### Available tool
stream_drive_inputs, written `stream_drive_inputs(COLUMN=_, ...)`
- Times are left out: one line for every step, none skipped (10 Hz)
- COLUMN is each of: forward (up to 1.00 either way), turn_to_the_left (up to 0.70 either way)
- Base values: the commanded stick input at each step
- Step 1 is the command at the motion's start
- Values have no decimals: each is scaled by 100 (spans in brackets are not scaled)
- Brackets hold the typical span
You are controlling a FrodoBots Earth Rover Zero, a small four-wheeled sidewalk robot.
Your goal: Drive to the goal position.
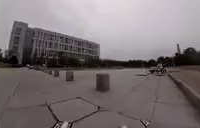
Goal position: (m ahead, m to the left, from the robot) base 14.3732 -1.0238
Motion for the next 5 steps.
stream_drive_inputs(forward=70, turn_to_the_left=-34)
stream_drive_inputs(forward=70, turn_to_the_left=-35)
stream_drive_inputs(forward=70, turn_to_the_left=-35)
stream_drive_inputs(forward=70, turn_to_the_left=-35)
stream_drive_inputs(forward=70, turn_to_the_left=-35)
